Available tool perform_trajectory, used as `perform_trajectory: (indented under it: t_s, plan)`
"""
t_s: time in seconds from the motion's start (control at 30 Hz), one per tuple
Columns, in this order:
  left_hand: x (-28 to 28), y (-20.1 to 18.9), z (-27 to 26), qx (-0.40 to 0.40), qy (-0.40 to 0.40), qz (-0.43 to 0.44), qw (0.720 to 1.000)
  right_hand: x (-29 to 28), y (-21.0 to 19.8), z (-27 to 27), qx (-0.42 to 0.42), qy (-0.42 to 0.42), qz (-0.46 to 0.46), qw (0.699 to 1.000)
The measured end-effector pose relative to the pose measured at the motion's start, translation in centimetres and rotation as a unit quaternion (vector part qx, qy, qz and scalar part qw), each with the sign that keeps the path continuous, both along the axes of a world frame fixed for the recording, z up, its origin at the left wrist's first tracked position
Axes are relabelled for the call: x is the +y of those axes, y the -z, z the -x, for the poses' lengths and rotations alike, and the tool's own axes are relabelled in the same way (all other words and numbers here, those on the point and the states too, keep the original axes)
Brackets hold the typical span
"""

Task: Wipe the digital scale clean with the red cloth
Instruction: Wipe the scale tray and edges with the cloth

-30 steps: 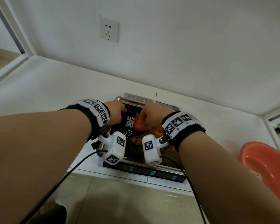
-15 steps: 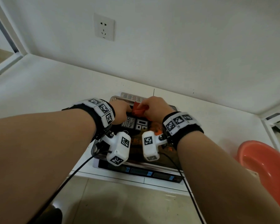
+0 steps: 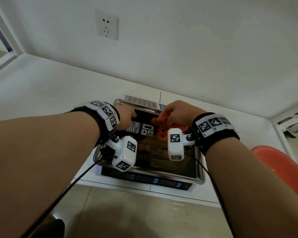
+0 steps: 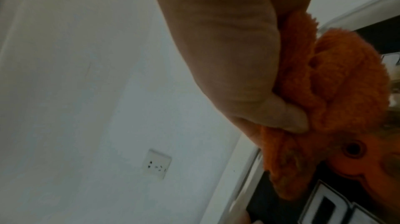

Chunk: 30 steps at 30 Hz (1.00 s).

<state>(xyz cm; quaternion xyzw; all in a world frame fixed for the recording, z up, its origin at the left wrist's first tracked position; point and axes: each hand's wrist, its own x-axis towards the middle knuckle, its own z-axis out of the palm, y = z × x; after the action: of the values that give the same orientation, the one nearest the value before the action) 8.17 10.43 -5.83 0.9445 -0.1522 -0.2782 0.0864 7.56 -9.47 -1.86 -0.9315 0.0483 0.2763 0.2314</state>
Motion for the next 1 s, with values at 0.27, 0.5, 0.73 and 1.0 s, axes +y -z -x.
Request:
perform_trajectory:
  t_s: [0.27,0.5,0.73,1.0]
  plan:
    - [0.1,0.3,0.0,-0.008,-0.009,0.003,1.0,-0.7,3.5,-1.1,-0.154,0.069,0.052,0.984]
    - [0.1,0.1,0.0,0.001,-0.014,0.014,1.0,0.3,4.1,-0.9,-0.149,0.012,0.08,0.986]
    - [-0.2,-0.1,0.2,0.006,-0.005,-0.002,1.0,0.7,3.4,0.1,-0.119,-0.051,0.113,0.985]
    - [-0.4,-0.4,0.5,-0.002,-0.001,-0.008,1.0,1.9,2.7,0.3,-0.079,-0.093,0.12,0.985]
